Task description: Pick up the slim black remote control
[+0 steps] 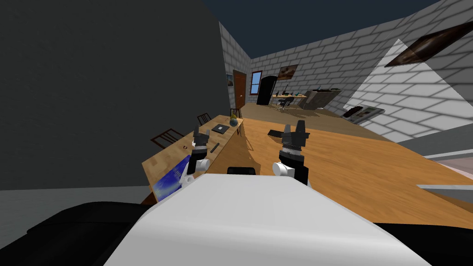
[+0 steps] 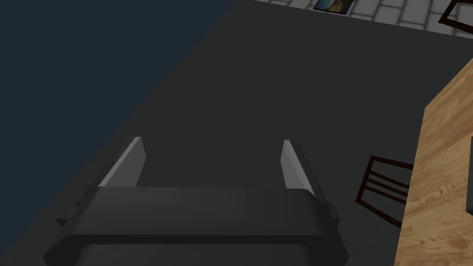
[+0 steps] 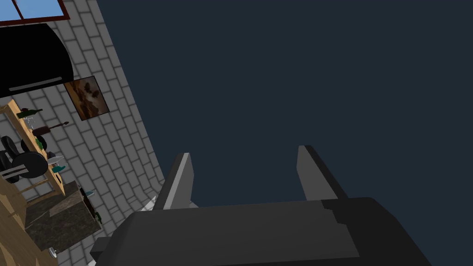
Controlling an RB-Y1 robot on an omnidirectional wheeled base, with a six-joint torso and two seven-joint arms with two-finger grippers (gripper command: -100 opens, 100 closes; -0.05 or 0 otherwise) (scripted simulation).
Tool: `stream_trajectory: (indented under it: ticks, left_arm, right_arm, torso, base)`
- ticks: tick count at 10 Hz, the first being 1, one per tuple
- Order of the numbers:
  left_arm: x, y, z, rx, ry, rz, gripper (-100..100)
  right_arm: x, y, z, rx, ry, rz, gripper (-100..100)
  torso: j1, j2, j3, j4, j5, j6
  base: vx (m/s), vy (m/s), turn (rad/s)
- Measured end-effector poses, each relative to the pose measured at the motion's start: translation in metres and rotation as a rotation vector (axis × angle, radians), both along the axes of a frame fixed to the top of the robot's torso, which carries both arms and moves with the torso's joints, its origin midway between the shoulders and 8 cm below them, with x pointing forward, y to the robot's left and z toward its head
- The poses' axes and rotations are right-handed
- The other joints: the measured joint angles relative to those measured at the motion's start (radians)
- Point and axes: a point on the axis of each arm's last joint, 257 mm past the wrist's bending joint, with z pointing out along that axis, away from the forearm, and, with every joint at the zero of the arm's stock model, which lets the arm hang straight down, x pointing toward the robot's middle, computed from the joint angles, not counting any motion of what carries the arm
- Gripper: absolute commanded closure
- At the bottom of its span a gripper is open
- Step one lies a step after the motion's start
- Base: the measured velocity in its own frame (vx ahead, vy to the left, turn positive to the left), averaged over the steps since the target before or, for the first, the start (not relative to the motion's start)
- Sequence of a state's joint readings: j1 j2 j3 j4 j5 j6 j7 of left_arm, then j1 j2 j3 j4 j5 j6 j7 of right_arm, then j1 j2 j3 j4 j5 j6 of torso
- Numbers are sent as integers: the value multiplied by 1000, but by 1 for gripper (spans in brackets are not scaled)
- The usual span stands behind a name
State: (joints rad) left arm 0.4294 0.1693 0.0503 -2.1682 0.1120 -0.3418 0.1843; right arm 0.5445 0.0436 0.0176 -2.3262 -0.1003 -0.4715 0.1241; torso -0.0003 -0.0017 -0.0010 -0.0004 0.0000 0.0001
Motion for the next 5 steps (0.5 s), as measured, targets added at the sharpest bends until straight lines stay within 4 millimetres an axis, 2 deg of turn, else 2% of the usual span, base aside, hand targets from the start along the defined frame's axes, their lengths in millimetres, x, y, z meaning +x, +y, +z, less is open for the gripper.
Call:
stream_trajectory:
  ticks: [5]
  left_arm:
    - [28,13,-32,-60,125,-20,-100]
  right_arm:
    - [0,0,0,0,0,0,0]
  torso:
    - [0,0,0,0,0,0]
  base:
    - [24,-6,-8]
